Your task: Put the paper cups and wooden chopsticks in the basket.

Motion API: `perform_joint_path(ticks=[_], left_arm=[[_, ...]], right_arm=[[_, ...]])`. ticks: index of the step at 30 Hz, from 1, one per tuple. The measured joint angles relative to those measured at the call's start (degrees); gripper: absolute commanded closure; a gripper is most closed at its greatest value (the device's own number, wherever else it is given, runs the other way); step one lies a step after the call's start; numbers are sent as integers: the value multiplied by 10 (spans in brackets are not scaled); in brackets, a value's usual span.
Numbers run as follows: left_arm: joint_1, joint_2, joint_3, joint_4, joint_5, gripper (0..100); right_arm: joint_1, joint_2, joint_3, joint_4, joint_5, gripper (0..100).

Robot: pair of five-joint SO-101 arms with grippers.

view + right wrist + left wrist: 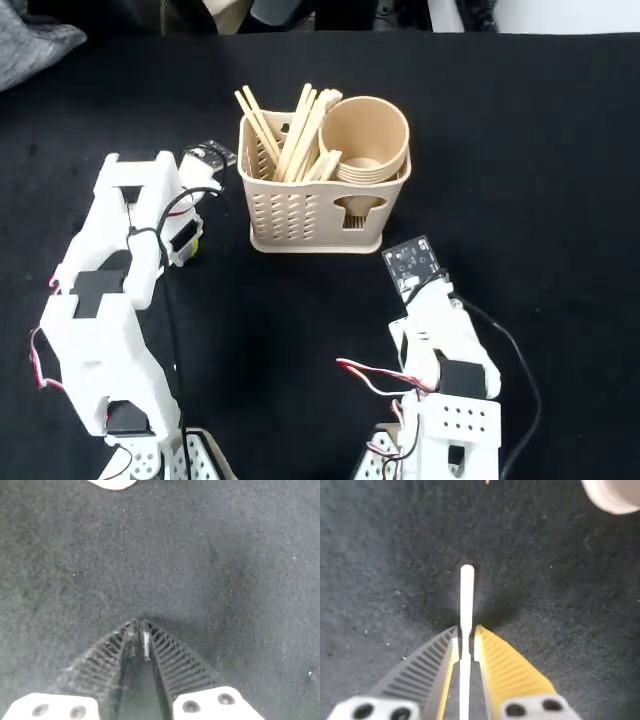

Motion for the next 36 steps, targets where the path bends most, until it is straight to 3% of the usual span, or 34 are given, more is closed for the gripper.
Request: perform_joint_path(ticks=[6,12,17,22,28,31,36], left_arm=[[-2,-30,10,11,0,971],[-2,-241,120,-11,41,971],[-2,-528,224,-139,157,971],[16,-776,295,-347,288,971],[127,-862,306,-603,365,971],[185,-869,277,-615,394,970],[235,-865,268,-566,432,970]], right_arm=[[0,0,0,0,0,986],[0,0,0,0,0,986],[0,0,0,0,0,986],[0,0,0,0,0,986],[0,0,0,0,0,986],[0,0,0,0,0,986],[0,0,0,0,0,986]])
